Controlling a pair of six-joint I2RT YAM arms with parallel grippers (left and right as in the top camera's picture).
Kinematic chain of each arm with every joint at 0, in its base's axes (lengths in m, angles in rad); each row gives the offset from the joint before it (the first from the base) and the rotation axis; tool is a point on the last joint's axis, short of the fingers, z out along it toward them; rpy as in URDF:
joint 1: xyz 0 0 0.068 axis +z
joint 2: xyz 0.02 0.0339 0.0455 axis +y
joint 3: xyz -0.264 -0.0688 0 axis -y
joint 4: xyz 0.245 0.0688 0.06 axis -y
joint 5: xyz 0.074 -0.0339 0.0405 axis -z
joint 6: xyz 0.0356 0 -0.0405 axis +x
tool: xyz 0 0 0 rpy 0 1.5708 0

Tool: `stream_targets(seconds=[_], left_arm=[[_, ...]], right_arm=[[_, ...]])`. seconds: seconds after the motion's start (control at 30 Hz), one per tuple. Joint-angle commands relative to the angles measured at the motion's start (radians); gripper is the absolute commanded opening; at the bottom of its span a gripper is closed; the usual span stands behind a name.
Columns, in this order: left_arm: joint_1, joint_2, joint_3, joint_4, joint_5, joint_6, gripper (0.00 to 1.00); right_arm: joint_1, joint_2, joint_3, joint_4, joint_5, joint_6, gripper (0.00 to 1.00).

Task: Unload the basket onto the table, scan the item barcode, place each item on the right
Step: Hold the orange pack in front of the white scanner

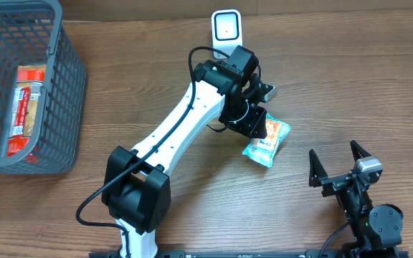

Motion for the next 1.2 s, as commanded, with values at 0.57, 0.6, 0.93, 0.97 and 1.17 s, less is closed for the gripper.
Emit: stream_targets(seconds=[0.57,0.6,0.93,0.97,1.17], left_arm=[[0.006,0.004,-0.092,0.144,0.008,-0.074,0.19],[0.006,0.004,-0.092,0.145,0.008,-0.074,0.13],[0.010,0.001,-0.037,0.132,0.057,-0.074,0.04],[0.013,0.000,-0.012,0.121,0.051,-0.073,0.04],[0.028,-0.025,0.096,0.060,-0.029,-0.074,0.04]], right_arm=[[-0.003,-0.009,-0.010,0.004,0.005,-0.004,1.00],[-0.003,-0.009,-0.010,0.004,0.005,-0.004,1.00],[-0.003,-0.009,-0.010,0.004,0.005,-0.004,1.00],[-0.003,-0.009,-0.010,0.004,0.005,-0.004,1.00],[-0.003,-0.009,-0.010,0.004,0.005,-0.004,1.00]])
